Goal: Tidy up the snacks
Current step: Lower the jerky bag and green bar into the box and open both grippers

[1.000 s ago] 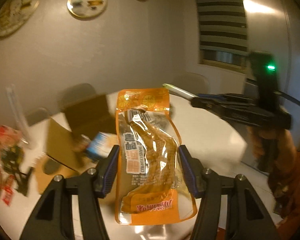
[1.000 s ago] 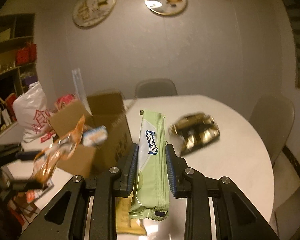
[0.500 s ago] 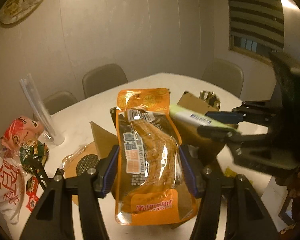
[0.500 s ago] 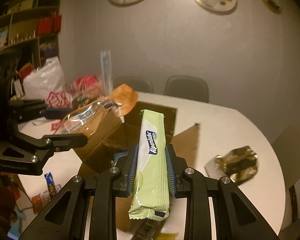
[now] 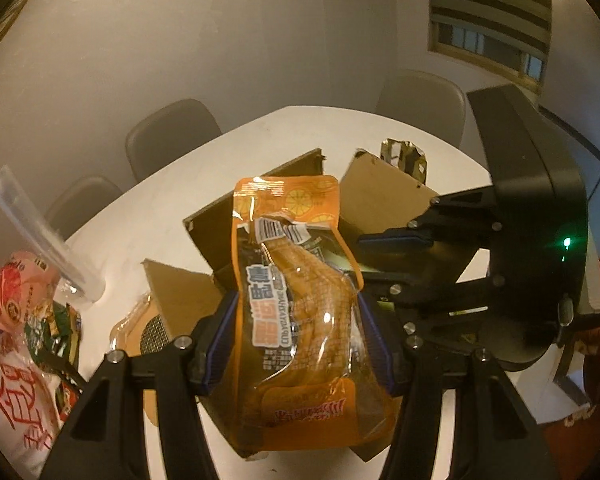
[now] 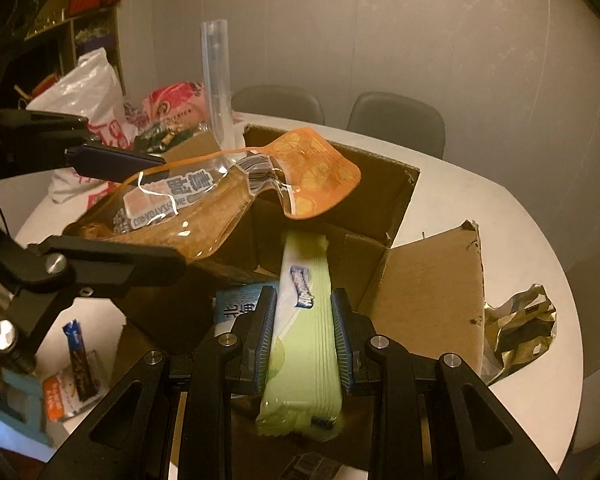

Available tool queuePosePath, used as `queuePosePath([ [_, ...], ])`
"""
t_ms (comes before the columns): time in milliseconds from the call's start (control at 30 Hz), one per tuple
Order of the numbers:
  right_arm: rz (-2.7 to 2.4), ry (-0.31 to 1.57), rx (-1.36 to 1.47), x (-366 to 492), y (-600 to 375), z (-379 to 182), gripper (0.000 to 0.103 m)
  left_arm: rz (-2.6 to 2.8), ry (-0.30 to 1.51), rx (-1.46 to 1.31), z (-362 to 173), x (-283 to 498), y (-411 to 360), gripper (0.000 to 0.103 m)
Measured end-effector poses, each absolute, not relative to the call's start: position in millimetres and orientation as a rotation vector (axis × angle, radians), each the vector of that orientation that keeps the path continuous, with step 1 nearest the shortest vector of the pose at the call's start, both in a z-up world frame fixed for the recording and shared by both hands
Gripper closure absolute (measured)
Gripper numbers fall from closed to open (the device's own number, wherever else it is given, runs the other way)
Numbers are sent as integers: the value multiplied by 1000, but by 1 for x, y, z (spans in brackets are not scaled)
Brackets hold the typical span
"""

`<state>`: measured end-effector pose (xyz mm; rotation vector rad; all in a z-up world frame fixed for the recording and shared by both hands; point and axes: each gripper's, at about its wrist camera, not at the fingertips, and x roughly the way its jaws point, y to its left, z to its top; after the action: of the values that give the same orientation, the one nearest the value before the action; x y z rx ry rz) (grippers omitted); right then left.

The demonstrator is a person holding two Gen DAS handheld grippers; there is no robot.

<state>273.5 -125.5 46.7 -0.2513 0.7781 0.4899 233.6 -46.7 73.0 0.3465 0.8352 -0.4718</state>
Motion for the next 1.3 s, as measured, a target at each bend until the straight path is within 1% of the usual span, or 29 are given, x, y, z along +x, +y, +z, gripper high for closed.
queuePosePath([
  [200,489,775,-270,271,-126,46,79,-517,889,376,71,249,-59,48],
  [433,456,719,-303,256,-137,51,73,-538,917,406,68,257,-71,47],
  [700,443,695,-308,242,-149,53,73,-551,934,432,50,268,-86,46],
  [1033,436,695,-297,235,-157,54,73,-551,955,469,35,272,-90,40],
  [1167,438,698,-292,236,-159,54,73,-537,935,462,40,270,-87,31],
  [1300,444,701,-280,236,-161,53,72,-527,922,452,47,268,-82,30],
])
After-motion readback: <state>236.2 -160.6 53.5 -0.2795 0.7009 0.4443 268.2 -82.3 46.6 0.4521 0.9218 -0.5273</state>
